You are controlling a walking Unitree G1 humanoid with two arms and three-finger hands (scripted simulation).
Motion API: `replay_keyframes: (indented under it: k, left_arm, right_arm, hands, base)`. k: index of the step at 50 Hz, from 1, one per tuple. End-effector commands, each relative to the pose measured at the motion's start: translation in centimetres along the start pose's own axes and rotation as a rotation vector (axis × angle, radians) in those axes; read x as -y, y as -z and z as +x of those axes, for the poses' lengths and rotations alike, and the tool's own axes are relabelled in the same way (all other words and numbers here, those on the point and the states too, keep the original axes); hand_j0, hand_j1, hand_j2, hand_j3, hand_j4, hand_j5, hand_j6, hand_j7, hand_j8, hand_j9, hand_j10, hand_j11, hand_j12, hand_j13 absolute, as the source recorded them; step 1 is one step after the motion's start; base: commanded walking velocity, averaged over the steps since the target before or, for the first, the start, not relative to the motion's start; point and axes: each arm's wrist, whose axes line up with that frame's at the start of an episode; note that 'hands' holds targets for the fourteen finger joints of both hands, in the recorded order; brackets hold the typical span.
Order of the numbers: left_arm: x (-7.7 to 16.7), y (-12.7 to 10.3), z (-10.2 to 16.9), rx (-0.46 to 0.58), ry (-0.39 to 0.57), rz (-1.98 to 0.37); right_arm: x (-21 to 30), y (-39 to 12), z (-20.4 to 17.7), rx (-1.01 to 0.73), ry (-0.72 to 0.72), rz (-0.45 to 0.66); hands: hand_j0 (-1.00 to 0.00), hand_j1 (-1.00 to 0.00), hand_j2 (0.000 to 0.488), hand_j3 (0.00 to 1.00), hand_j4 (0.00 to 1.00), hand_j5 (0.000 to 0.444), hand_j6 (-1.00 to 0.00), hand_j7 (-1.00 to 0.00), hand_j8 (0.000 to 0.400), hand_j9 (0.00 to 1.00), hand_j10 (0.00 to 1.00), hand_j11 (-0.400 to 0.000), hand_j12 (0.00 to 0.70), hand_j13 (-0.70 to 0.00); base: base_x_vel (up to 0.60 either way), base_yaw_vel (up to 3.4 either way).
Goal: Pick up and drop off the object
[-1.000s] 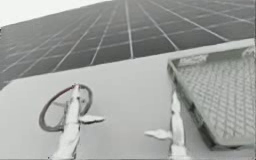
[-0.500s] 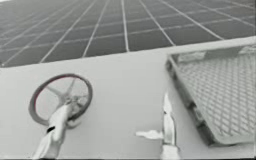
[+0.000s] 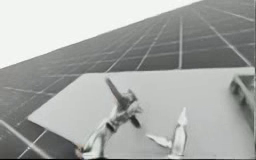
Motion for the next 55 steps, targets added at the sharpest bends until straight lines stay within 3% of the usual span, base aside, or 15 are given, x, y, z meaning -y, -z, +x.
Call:
replay_keyframes:
  k: [1,9,10,11,12,13,14,17,22,30,31,32,33,45,55]
  left_arm:
    - [1.8,0.5,0.8,-0.017,0.030,-0.380]
    - [2.8,1.5,1.4,-0.039,0.044,-0.369]
    - [3.4,2.3,0.7,-0.037,0.039,-0.373]
    - [3.2,2.3,0.9,-0.042,0.044,-0.388]
    - [3.2,2.5,0.8,-0.057,0.045,-0.381]
    - [3.3,2.1,0.8,-0.041,0.035,-0.382]
    - [3.4,2.2,0.4,-0.052,0.046,-0.380]
    - [2.9,2.7,0.9,-0.062,0.022,-0.364]
    - [1.8,3.0,-0.1,-0.086,-0.039,-0.317]
    - [-0.7,5.8,1.8,-0.260,-0.142,-0.235]
    - [-1.3,6.0,2.5,-0.284,-0.162,-0.224]
    - [-1.2,6.2,1.9,-0.327,-0.180,-0.205]
    - [-1.2,6.6,3.3,-0.361,-0.182,-0.196]
    - [-2.9,8.6,1.0,-0.404,-0.233,-0.229]
    - [-1.3,11.1,-1.0,-0.504,-0.138,-0.260]
  right_arm:
    - [-10.8,12.5,-0.6,0.215,0.202,0.125]
    - [-10.5,7.8,4.4,0.365,0.111,-0.125]
    - [-10.5,7.9,4.6,0.370,0.088,-0.122]
    - [-9.7,6.5,4.7,0.341,0.032,-0.145]
    - [-8.3,6.3,4.5,0.303,-0.031,-0.157]
    - [-7.6,5.4,5.1,0.297,-0.079,-0.167]
    - [-6.4,5.2,5.7,0.276,-0.167,-0.146]
    - [-6.0,4.7,6.1,0.193,-0.341,-0.119]
    - [-6.4,7.2,5.0,-0.189,-0.044,0.276]
    - [0.4,3.7,6.6,-0.234,0.246,0.330]
    - [1.8,3.9,6.0,-0.229,0.259,0.332]
    - [2.6,4.0,6.0,-0.250,0.281,0.324]
    - [3.2,4.6,5.8,-0.211,0.327,0.329]
    - [6.7,9.1,11.4,0.480,-0.154,0.037]
    - [8.5,4.2,8.4,0.689,-0.019,0.054]
  hands:
    - [-1.00,-1.00,0.000,0.00,0.00,0.000,-1.00,-1.00,0.400,0.00,0.00,0.000,0.700,0.000]
    - [-1.00,-1.00,0.000,0.00,0.00,0.000,-1.00,-1.00,0.400,0.00,0.00,0.000,0.700,0.000]
    - [-1.00,-1.00,0.000,0.00,0.16,0.078,-1.00,-1.00,0.400,0.00,0.16,-0.063,0.700,-0.110]
    - [-1.00,-1.00,0.000,0.00,0.65,0.323,-1.00,-1.00,0.400,0.00,0.65,-0.259,0.700,-0.453]
    - [-1.00,-1.00,0.000,0.11,1.00,0.444,-1.00,-1.00,0.400,0.11,1.00,-0.400,0.700,-0.700]
    - [-1.00,-1.00,0.000,0.93,1.00,0.034,-1.00,-1.00,0.400,0.93,1.00,-0.400,0.700,-0.700]
    - [-1.00,-1.00,0.000,0.99,1.00,0.005,-1.00,-1.00,0.400,0.99,1.00,-0.400,0.700,-0.700]
    - [-1.00,-1.00,0.000,1.00,1.00,0.000,-1.00,-1.00,0.400,1.00,1.00,-0.400,0.700,-0.700]
    - [-1.00,-1.00,0.000,1.00,1.00,0.000,-1.00,-1.00,0.400,1.00,1.00,-0.400,0.700,-0.700]
    - [-0.99,-1.00,0.005,1.00,1.00,0.000,-0.99,-1.00,0.400,1.00,1.00,-0.400,0.700,-0.700]
    - [-0.69,-1.00,0.156,1.00,1.00,0.000,-0.69,-1.00,0.400,1.00,1.00,-0.400,0.700,-0.700]
    - [-0.02,-1.00,0.488,1.00,1.00,0.000,-0.02,-1.00,0.400,1.00,1.00,-0.400,0.700,-0.700]
    - [0.00,0.00,0.000,1.00,1.00,0.000,0.00,0.00,0.000,1.00,1.00,-0.400,0.000,-0.700]
    - [0.00,0.00,0.000,1.00,1.00,0.000,0.00,0.00,0.000,1.00,1.00,-0.400,0.000,-0.700]
    - [0.00,0.00,0.000,1.00,1.00,0.000,0.00,0.00,0.000,1.00,1.00,-0.400,0.000,-0.700]
  base:
    - [0.00,0.00]
    - [0.00,0.00]
    - [0.00,0.00]
    - [0.00,0.00]
    - [0.00,0.00]
    - [0.00,0.00]
    - [0.00,0.00]
    - [0.00,0.00]
    - [0.00,0.00]
    - [0.00,0.00]
    - [0.00,0.00]
    - [0.00,0.00]
    - [0.00,0.00]
    - [0.00,0.00]
    - [0.00,0.00]
